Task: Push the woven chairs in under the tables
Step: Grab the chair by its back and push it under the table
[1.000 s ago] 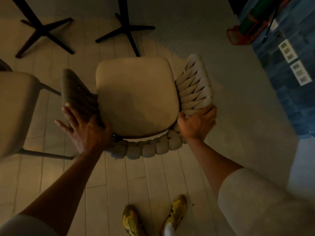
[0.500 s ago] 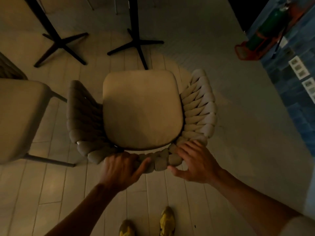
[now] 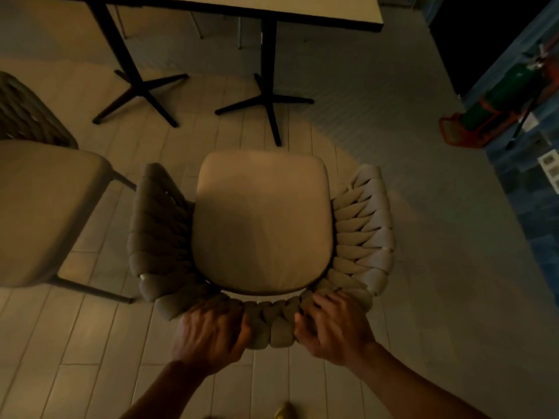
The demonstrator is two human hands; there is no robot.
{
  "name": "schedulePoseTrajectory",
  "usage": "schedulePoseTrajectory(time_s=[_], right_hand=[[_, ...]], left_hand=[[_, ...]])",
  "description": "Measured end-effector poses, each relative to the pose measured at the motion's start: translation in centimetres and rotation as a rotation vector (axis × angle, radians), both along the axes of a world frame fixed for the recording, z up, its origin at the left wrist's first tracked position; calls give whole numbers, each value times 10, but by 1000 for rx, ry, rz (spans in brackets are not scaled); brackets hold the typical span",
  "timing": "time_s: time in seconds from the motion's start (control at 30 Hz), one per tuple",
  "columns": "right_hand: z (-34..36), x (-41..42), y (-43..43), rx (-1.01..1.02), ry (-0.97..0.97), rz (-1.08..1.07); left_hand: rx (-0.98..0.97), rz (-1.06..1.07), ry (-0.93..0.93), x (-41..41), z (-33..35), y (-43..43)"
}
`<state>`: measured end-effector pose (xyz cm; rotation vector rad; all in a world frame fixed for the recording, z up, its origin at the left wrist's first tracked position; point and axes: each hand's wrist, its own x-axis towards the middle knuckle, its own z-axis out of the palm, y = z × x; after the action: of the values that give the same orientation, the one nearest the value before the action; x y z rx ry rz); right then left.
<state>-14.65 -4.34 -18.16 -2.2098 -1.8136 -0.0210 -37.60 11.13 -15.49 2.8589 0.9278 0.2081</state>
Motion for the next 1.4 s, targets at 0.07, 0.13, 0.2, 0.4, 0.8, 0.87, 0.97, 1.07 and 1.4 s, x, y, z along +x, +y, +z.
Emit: schedulePoseTrajectory(time_s=[0.07, 0.13, 0.2, 0.4, 0.8, 0.87, 0.97, 1.07, 1.4], right_hand=[[-1, 3, 0, 15, 0, 47], [-2, 6, 1, 6, 11, 55], [-5, 8, 4, 12, 35, 55], [-3, 24, 29, 20, 58, 48], [-3, 57, 80, 4, 64, 32], [-3, 62, 89, -4, 47, 35], [-1, 70, 104, 3, 36, 39], [-1, 79, 118, 2, 33, 41], [-2, 103, 159, -10, 1, 37]], left_hand=[[13, -5, 65, 2, 4, 2], [-21, -2, 93, 2, 2, 4], [-50, 12, 90, 1, -3, 6], [18, 31, -3, 21, 10, 26], [157, -119, 52, 37, -18, 75], [199, -151, 45, 39, -27, 83], [215, -155, 46, 51, -22, 96], [282, -196, 29, 57, -24, 108], [157, -63, 64, 91, 2, 143]])
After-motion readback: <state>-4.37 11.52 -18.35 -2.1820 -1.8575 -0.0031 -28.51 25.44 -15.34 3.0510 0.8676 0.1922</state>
